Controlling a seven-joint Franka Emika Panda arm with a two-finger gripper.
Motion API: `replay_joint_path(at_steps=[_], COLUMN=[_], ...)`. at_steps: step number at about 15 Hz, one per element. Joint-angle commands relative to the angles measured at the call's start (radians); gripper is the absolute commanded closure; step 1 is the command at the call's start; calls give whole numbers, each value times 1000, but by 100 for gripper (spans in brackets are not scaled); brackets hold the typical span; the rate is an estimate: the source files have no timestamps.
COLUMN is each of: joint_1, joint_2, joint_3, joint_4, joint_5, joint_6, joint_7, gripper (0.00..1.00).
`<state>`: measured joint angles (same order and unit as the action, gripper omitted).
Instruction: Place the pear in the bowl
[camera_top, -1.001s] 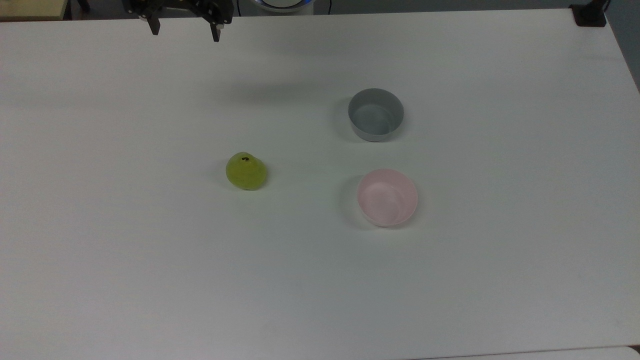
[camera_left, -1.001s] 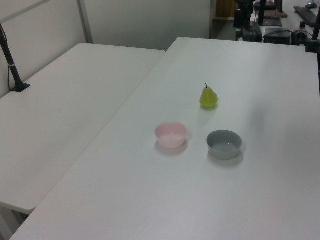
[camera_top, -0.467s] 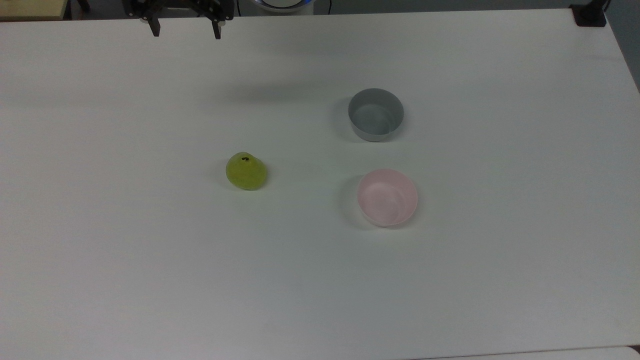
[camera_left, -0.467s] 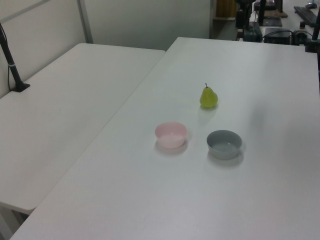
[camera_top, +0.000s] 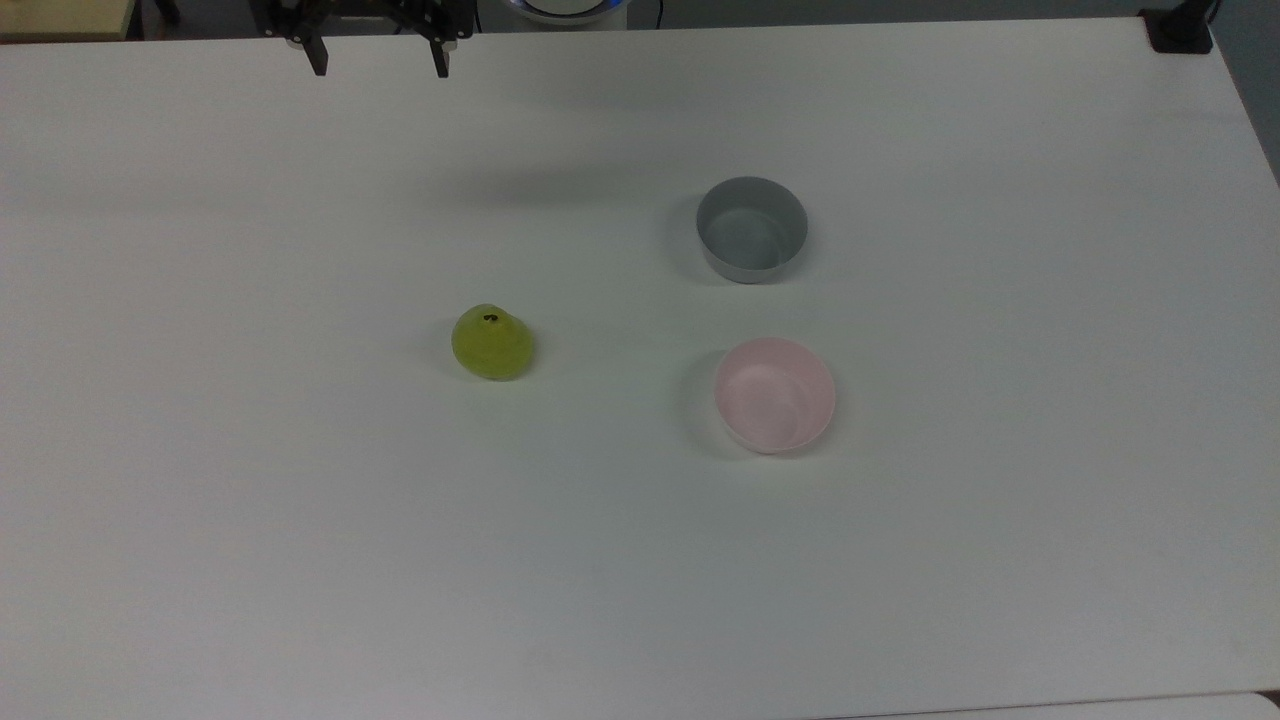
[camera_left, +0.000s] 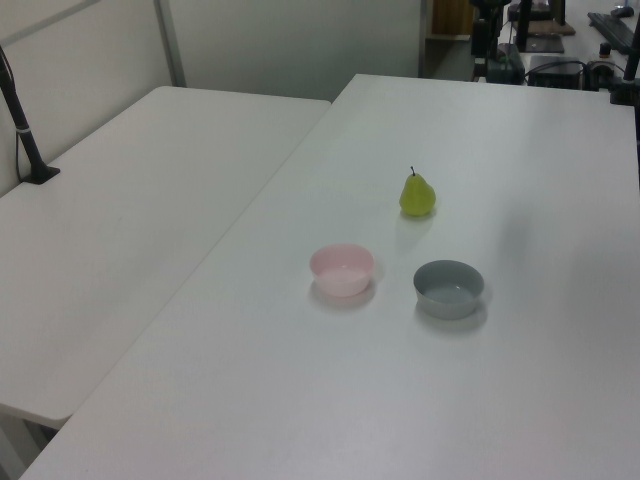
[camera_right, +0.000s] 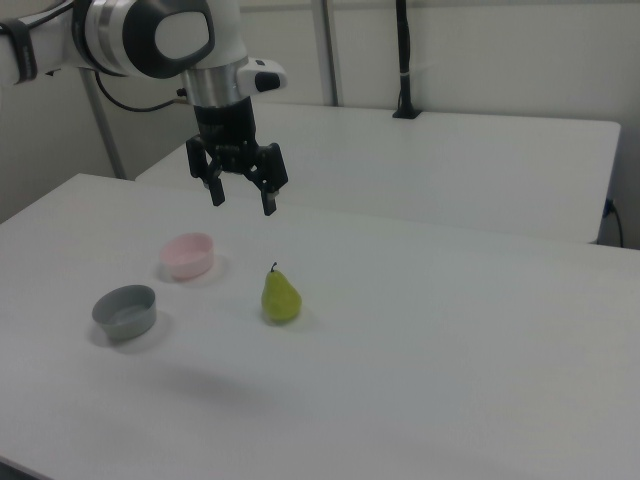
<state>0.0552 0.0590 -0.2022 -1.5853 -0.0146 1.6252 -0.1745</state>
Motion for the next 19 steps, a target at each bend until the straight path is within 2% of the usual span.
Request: replay_joint_path(at_steps=[1, 8, 10, 13, 17, 19], joint_1=[17, 18, 18, 41, 46, 72], joint_2=[-13, -4, 30, 109, 194, 235], joint_3=[-22, -20, -20, -19, -17, -13], joint_4=[-10, -9, -1, -1, -1, -5], joint_5=[19, 25, 28, 24, 13, 7], joint_6=[-19, -8, -5, 109, 202, 226], joint_7=[-25, -22, -22, -10, -11, -11], gripper=[0, 0, 0, 0, 0, 0])
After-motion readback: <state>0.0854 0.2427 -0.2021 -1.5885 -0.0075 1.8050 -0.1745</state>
